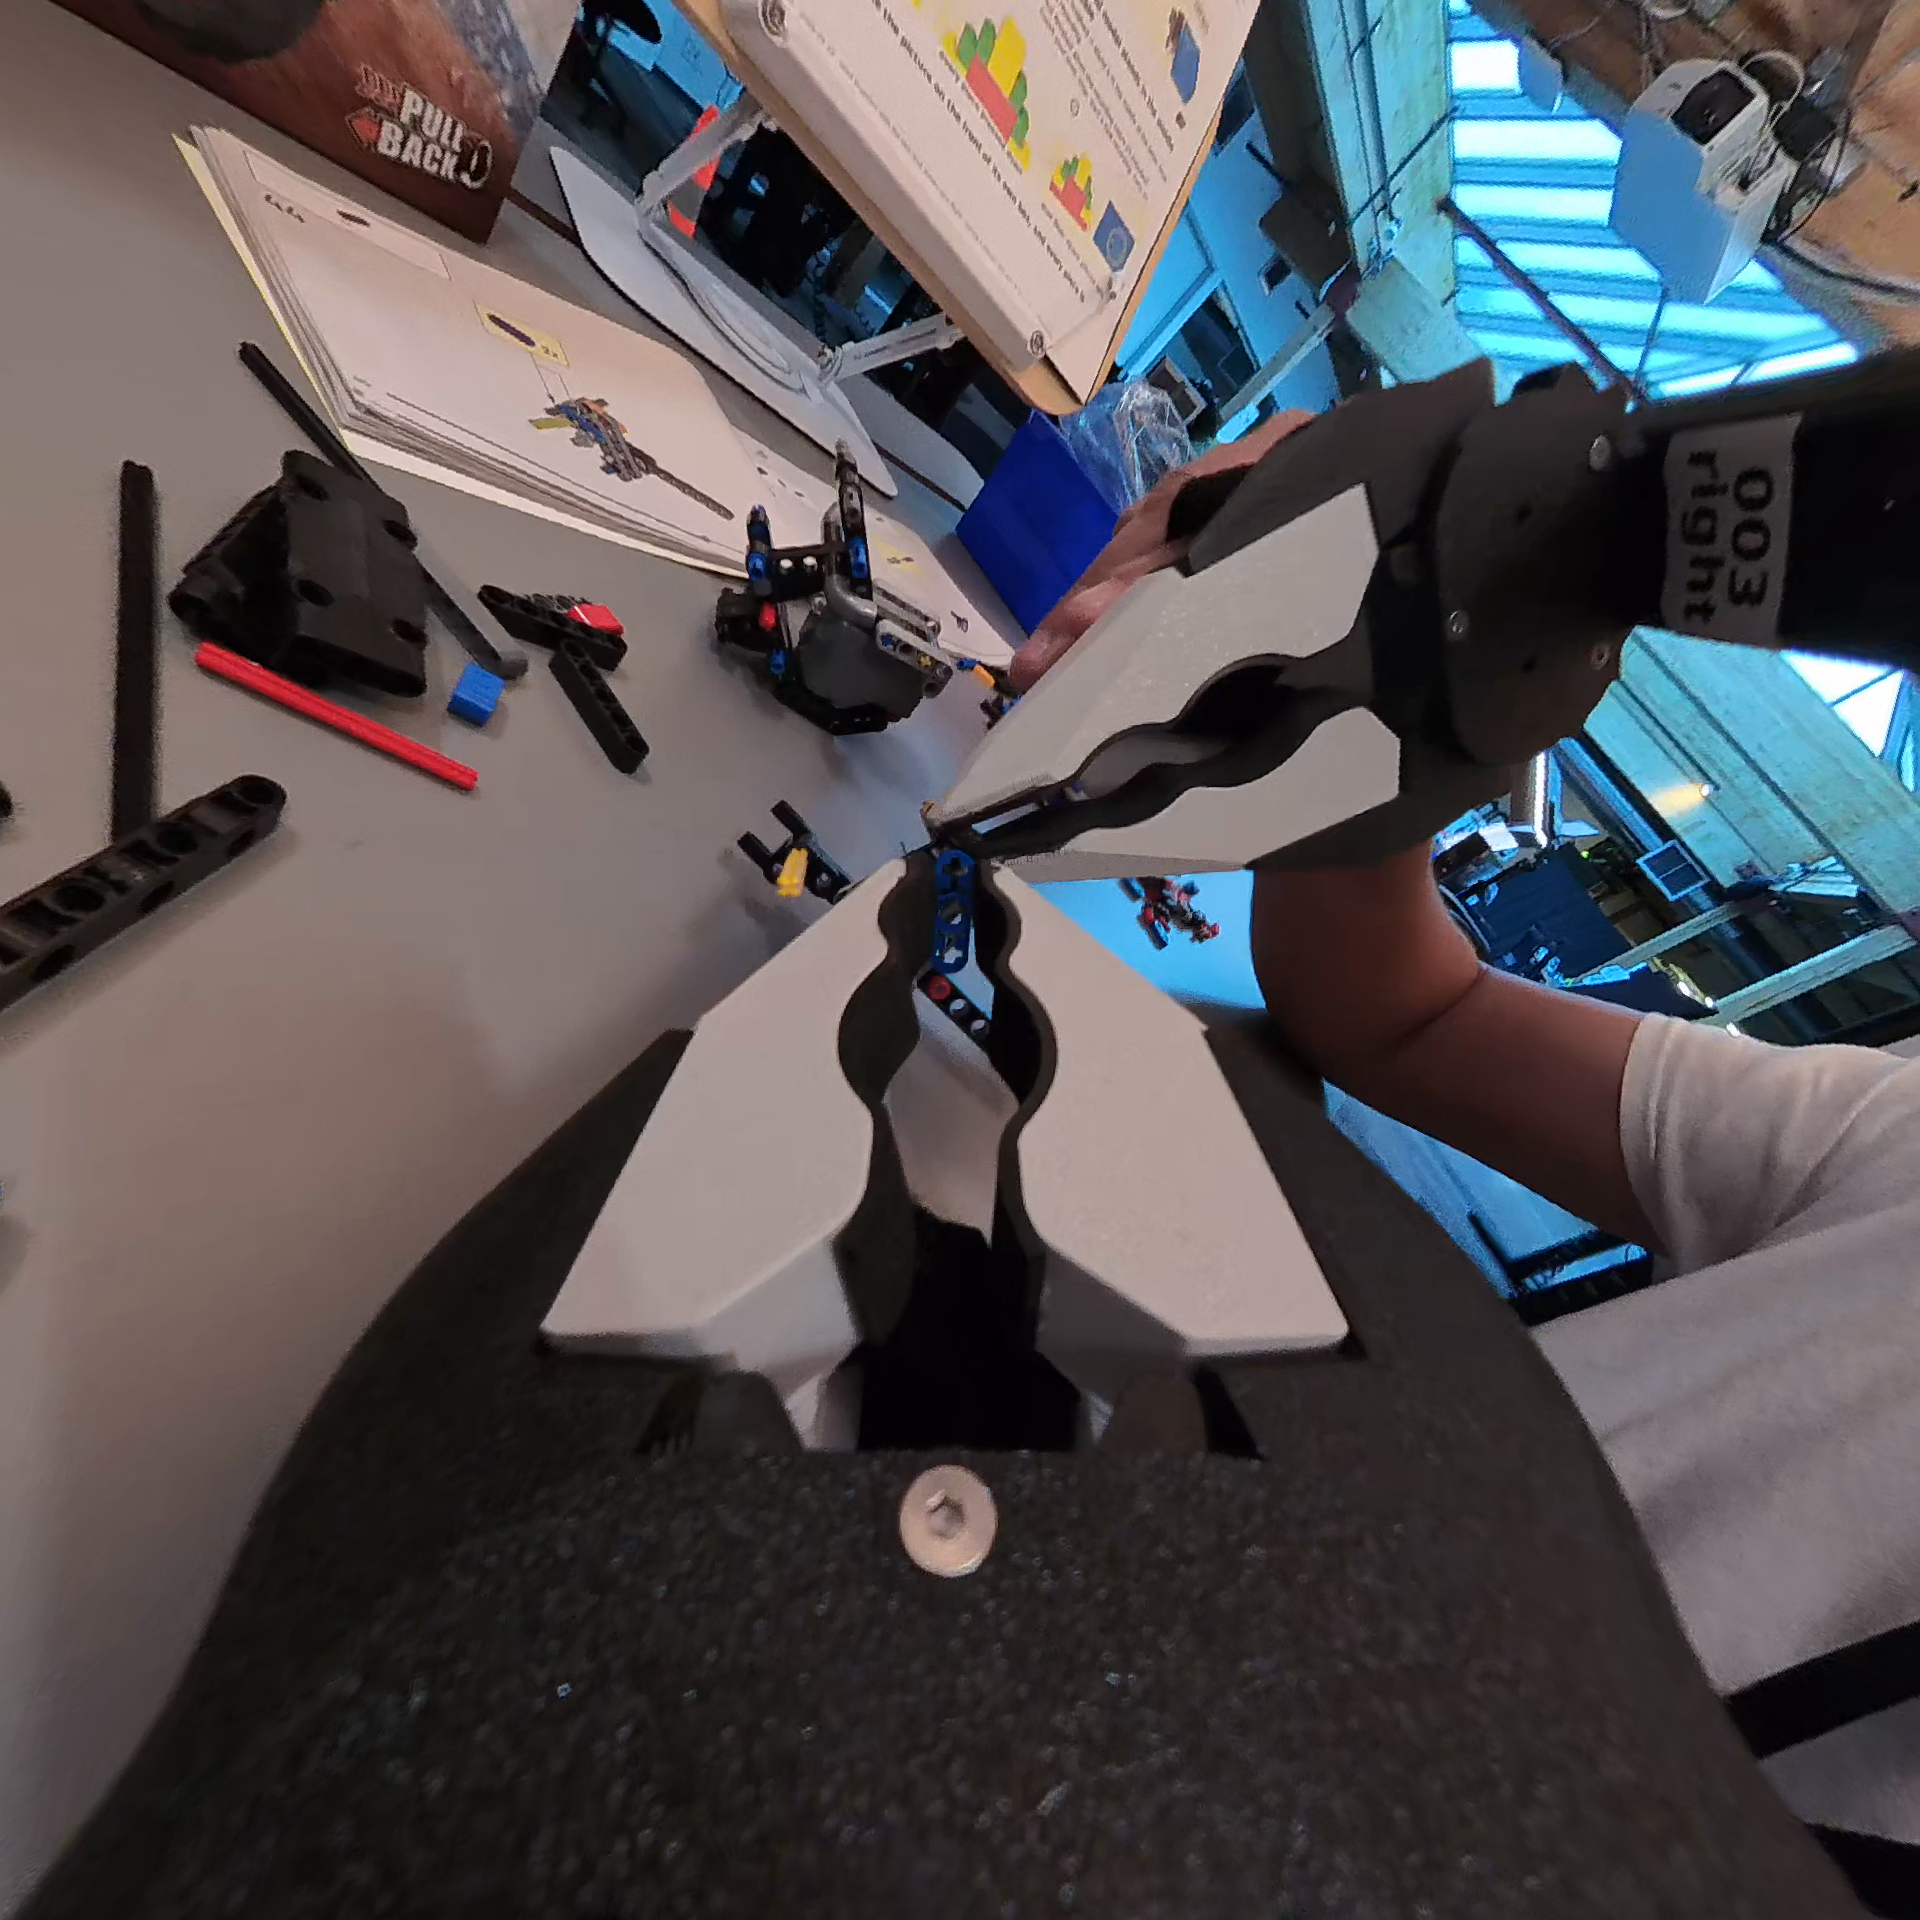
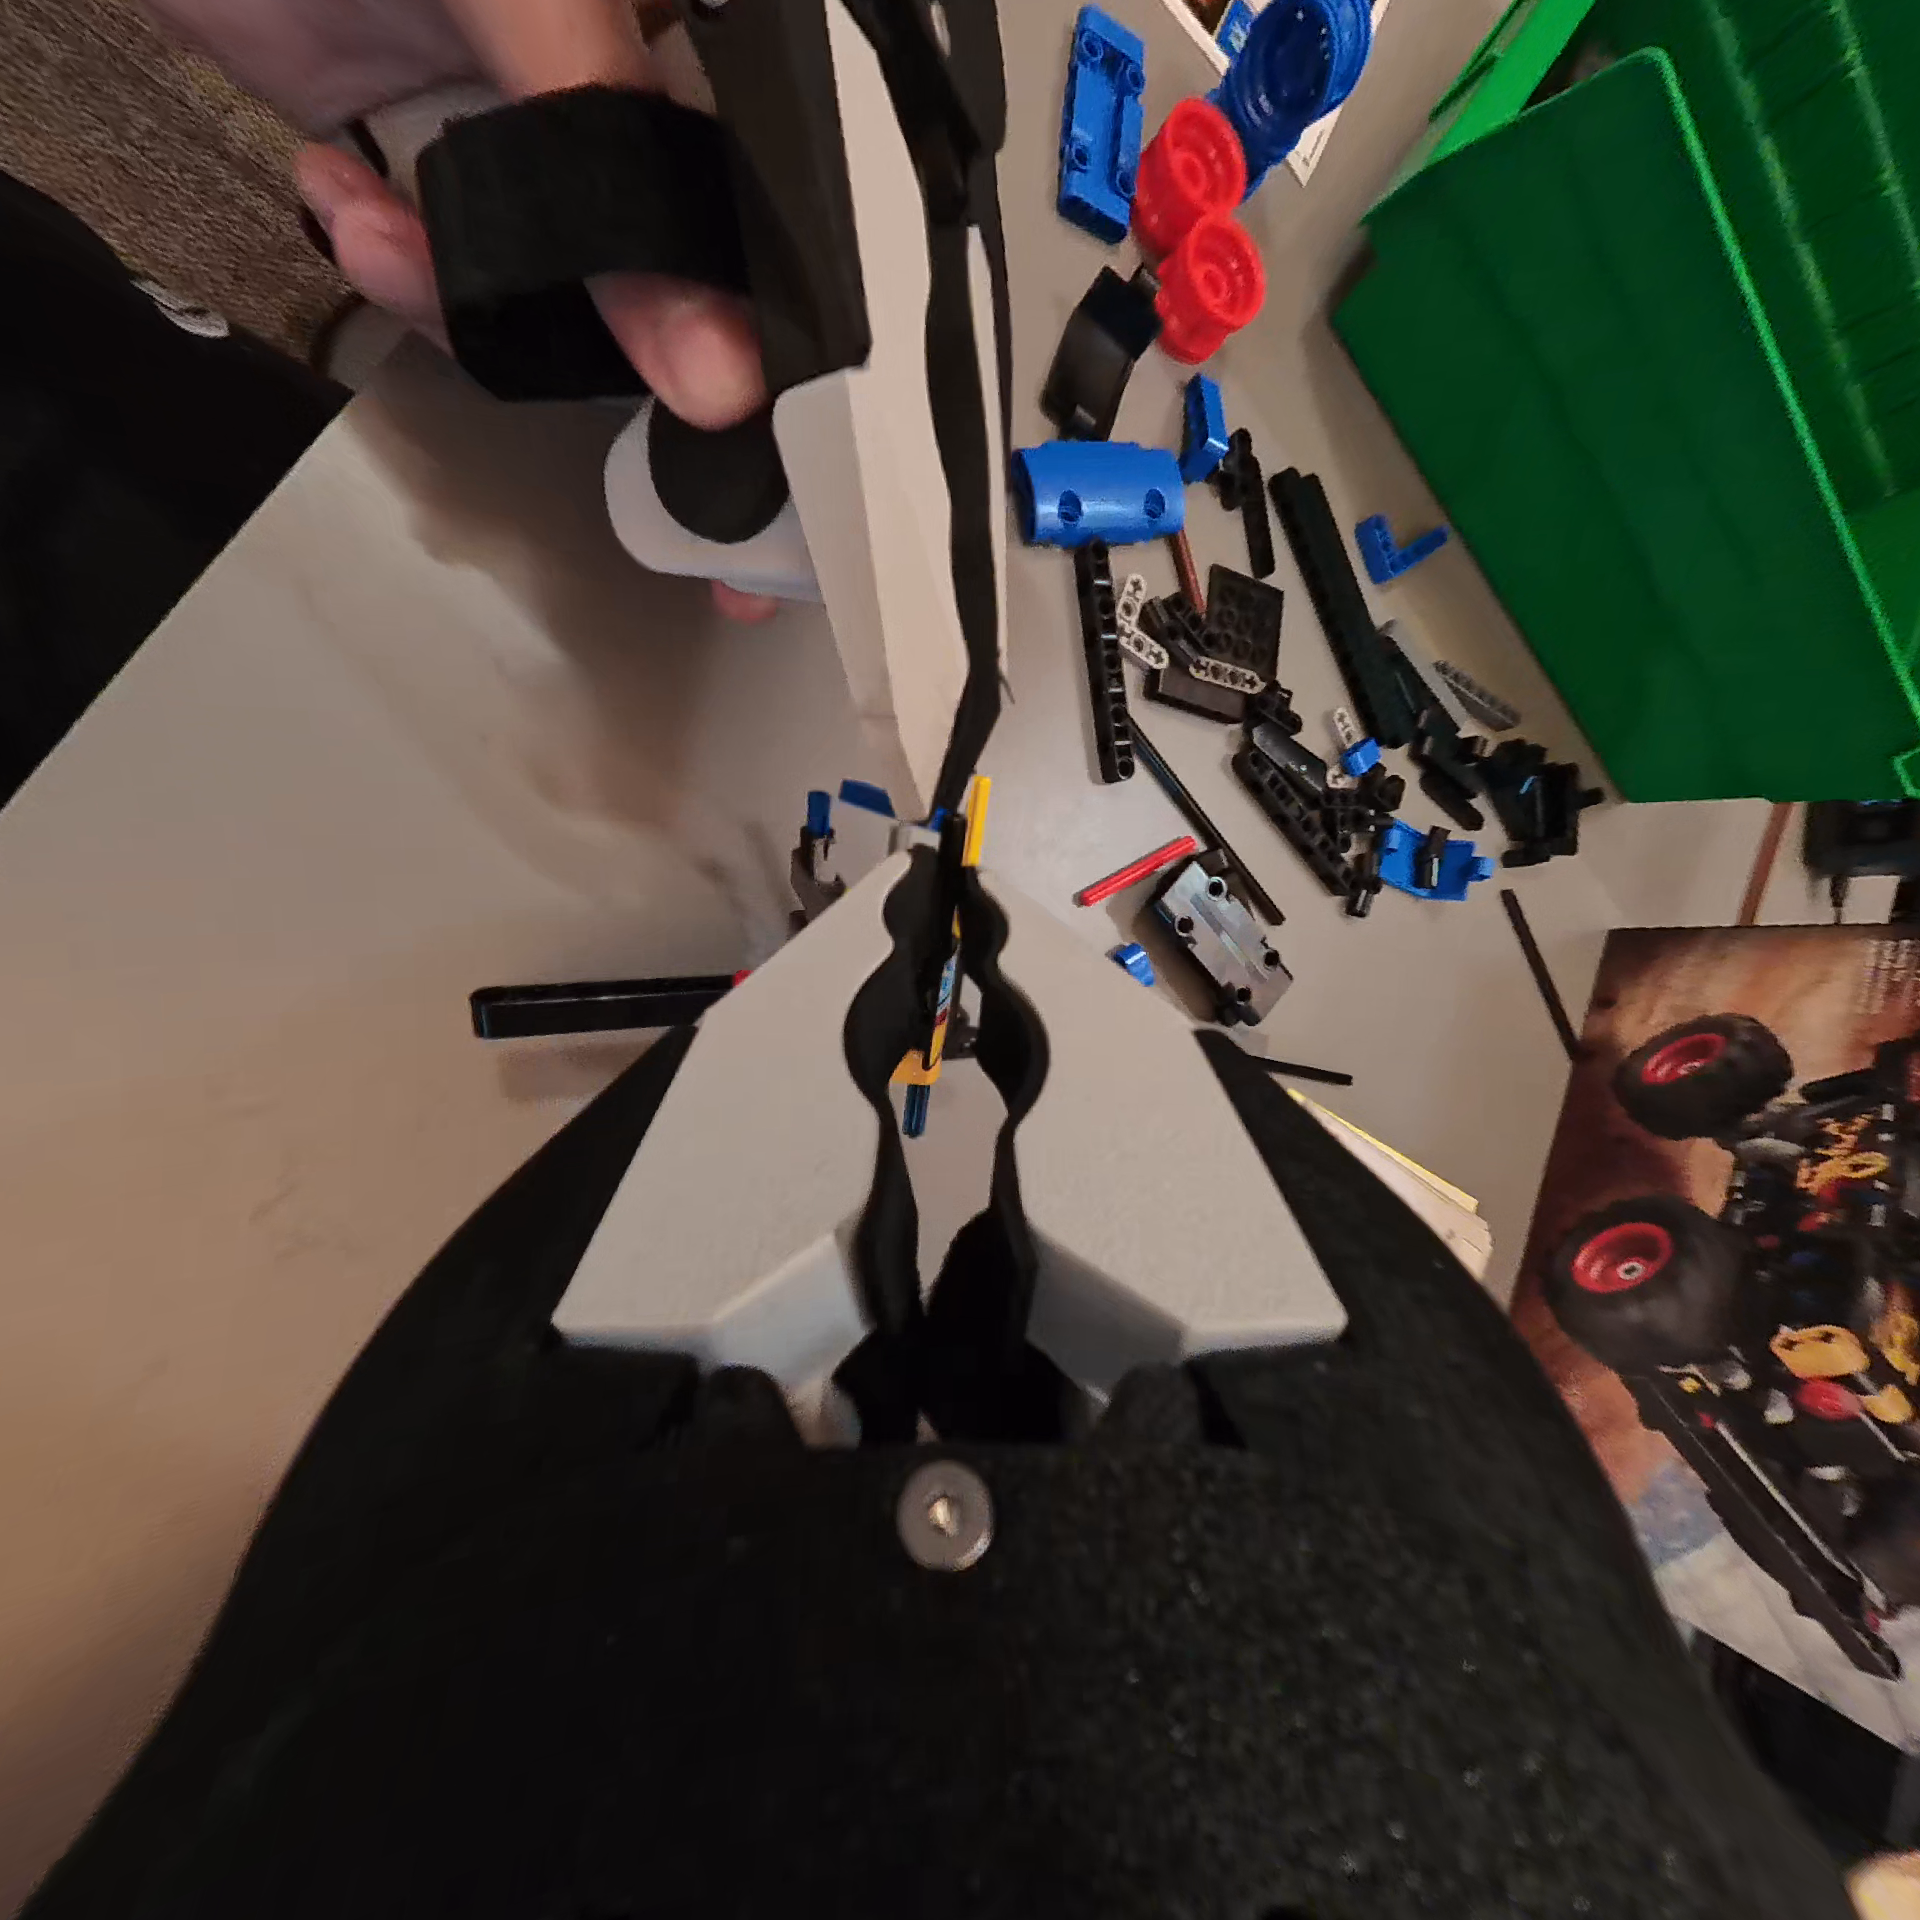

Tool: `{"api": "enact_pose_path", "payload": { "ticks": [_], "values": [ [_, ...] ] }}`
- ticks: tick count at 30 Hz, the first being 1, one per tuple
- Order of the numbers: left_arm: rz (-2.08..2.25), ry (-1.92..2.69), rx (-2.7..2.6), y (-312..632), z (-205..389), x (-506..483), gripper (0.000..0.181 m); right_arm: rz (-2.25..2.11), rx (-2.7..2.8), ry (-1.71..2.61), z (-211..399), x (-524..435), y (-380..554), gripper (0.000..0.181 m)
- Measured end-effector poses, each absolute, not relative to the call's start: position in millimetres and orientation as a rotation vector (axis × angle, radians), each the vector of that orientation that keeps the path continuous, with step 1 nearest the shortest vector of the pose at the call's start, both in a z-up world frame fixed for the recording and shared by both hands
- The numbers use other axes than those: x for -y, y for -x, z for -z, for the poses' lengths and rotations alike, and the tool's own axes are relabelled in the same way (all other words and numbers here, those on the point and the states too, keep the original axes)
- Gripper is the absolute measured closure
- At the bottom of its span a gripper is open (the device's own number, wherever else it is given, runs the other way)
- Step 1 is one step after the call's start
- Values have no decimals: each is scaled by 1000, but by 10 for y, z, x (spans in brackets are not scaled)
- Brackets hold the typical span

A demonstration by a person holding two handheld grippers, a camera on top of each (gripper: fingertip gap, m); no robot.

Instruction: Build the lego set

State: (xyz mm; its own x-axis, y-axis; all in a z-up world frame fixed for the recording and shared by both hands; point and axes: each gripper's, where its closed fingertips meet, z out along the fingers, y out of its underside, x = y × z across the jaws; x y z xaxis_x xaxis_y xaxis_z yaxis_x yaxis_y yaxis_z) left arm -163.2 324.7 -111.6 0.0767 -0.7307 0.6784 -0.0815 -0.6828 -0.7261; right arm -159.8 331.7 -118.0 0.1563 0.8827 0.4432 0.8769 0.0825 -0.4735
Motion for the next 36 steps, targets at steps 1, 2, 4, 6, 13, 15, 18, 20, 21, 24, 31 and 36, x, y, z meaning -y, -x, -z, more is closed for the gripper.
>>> {"api": "enact_pose_path", "payload": {
  "ticks": [1, 2, 4, 6, 13, 15, 18, 20, 21, 24, 31, 36],
  "values": [
    [1662, 1837, -792, 1632, 1098, -3251, 177, 1, 1683, 1753, 1171, -3323, 1583, 179],
    [1672, 1825, -788, 1633, 1082, -3248, 176, -4, 1681, 1748, 1160, -3321, 1577, 179],
    [1696, 1791, -755, 1652, 1025, -3267, 176, -17, 1675, 1738, 1152, -3314, 1569, 179],
    [1721, 1783, -762, 1653, 1014, -3251, 176, -26, 1678, 1730, 1168, -3303, 1579, 179],
    [1665, 1784, -783, 1646, 1036, -3249, 176, -11, 1681, 1703, 1155, -3309, 1596, 178],
    [1663, 1783, -787, 1646, 1036, -3251, 176, -16, 1679, 1692, 1150, -3306, 1609, 179],
    [1660, 1784, -778, 1649, 1034, -3264, 176, 18, 1678, 1671, 1137, -3331, 1608, 179],
    [1645, 1791, -763, 1652, 1042, -3282, 176, 57, 1676, 1653, 1124, -3352, 1605, 179],
    [1644, 1792, -760, 1651, 1042, -3284, 176, 94, 1680, 1635, 1123, -3369, 1603, 179],
    [1657, 1785, -749, 1645, 1030, -3285, 176, 235, 1705, 1580, 1129, -3389, 1604, 179],
    [1534, 1798, -764, 1643, 1058, -3305, 176, 469, 1739, 1539, 1132, -3410, 1582, 178],
    [1351, 1760, -774, 1685, 1029, -3346, 176, 643, 1694, 1522, 1081, -3434, 1617, 178]
  ]
}}
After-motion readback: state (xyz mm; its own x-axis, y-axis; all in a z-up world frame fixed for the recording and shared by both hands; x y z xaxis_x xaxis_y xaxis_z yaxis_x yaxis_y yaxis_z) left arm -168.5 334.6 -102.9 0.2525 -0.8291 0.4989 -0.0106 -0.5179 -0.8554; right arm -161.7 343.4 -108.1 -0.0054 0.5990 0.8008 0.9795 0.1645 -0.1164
